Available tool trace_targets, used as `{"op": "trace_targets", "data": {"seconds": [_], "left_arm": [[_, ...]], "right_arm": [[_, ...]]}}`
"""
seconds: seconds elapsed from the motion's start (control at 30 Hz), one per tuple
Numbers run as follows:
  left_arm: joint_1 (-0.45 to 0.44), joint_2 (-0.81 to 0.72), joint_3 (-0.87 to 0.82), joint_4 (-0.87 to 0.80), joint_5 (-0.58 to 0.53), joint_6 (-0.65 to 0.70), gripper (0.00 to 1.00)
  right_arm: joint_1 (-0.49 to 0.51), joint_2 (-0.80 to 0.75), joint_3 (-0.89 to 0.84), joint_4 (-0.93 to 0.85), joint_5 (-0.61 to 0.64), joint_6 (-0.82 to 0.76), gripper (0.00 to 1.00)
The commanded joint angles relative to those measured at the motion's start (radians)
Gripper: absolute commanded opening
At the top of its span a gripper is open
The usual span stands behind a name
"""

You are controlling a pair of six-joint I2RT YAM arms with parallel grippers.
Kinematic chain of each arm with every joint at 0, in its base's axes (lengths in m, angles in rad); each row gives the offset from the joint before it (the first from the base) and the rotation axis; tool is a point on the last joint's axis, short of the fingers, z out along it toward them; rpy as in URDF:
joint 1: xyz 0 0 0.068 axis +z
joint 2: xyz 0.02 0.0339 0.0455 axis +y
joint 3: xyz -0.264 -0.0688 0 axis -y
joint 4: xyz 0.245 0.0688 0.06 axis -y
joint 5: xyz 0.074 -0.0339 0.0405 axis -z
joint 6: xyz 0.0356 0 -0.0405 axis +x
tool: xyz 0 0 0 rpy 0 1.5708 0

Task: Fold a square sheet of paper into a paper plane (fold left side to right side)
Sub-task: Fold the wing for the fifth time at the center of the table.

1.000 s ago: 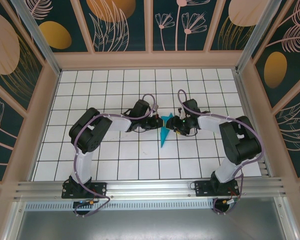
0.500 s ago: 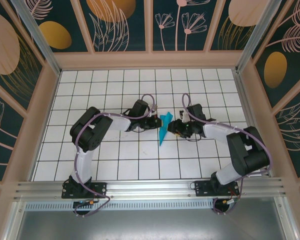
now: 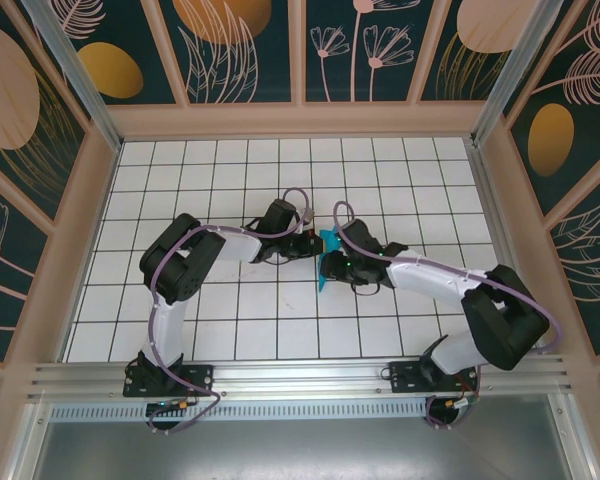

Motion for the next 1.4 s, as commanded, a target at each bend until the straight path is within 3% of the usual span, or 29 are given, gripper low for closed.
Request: {"op": "trace_targets", "data": {"seconds": [0.0, 0.17, 0.67, 0.97, 1.17, 1.37], "left_arm": [[0.007, 0.015, 0.013, 0.014, 0.003, 0.009, 0.0], [0.006, 0.012, 0.012, 0.013, 0.002, 0.01, 0.0], [0.006, 0.013, 0.02, 0.012, 0.005, 0.012, 0.0], [0.012, 0.015, 0.056, -0.015, -0.002, 0.028, 0.0], [0.016, 0.009, 0.053, -0.014, -0.002, 0.027, 0.0], [0.018, 0.009, 0.053, -0.012, -0.004, 0.027, 0.0]], "right_arm": [[0.035, 0.062, 0.051, -0.058, 0.112, 0.075, 0.51], [0.072, 0.142, 0.125, -0.12, 0.161, 0.07, 0.45], [0.105, 0.209, 0.158, -0.161, 0.146, 0.082, 0.22], [0.125, 0.233, 0.162, -0.187, 0.145, 0.083, 0.18], [0.128, 0.209, 0.165, -0.166, 0.14, 0.093, 0.23], [0.13, 0.215, 0.17, -0.181, 0.146, 0.101, 0.2]]}}
